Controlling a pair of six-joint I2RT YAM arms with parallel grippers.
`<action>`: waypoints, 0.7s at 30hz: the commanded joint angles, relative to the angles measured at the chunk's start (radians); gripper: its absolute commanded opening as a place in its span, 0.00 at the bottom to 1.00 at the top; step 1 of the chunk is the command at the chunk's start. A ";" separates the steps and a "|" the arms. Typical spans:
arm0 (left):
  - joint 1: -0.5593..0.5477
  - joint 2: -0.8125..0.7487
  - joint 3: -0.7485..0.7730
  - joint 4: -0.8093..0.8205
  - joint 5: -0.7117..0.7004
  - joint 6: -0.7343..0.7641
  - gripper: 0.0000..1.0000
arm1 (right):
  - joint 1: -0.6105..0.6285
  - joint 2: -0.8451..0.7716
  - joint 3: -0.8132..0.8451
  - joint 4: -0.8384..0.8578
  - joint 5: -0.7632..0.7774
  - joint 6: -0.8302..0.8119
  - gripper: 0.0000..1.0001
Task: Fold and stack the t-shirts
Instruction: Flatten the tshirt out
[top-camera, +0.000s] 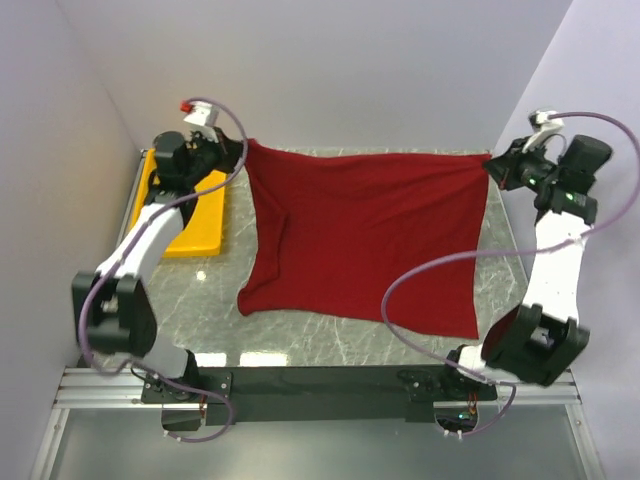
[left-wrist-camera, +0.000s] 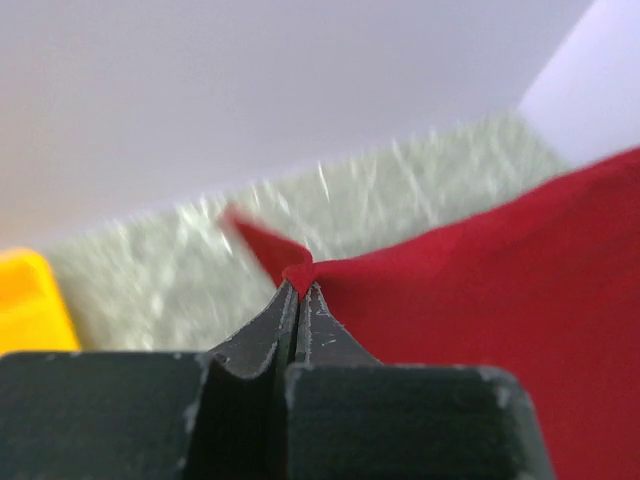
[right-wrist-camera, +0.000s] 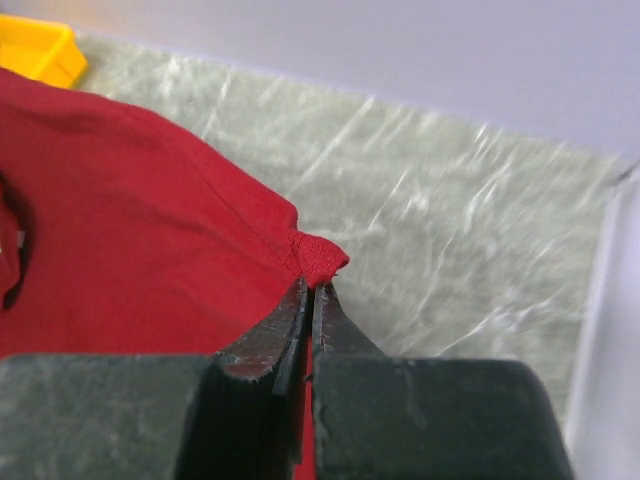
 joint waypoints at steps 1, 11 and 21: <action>0.003 -0.194 -0.064 0.237 -0.103 -0.029 0.00 | -0.052 -0.143 0.047 0.029 -0.048 0.003 0.00; 0.003 -0.472 0.029 0.222 -0.307 0.021 0.00 | -0.307 -0.249 0.307 0.311 -0.197 0.504 0.00; 0.003 -0.574 0.205 0.250 -0.307 0.049 0.00 | -0.449 -0.274 0.559 0.695 -0.174 0.956 0.00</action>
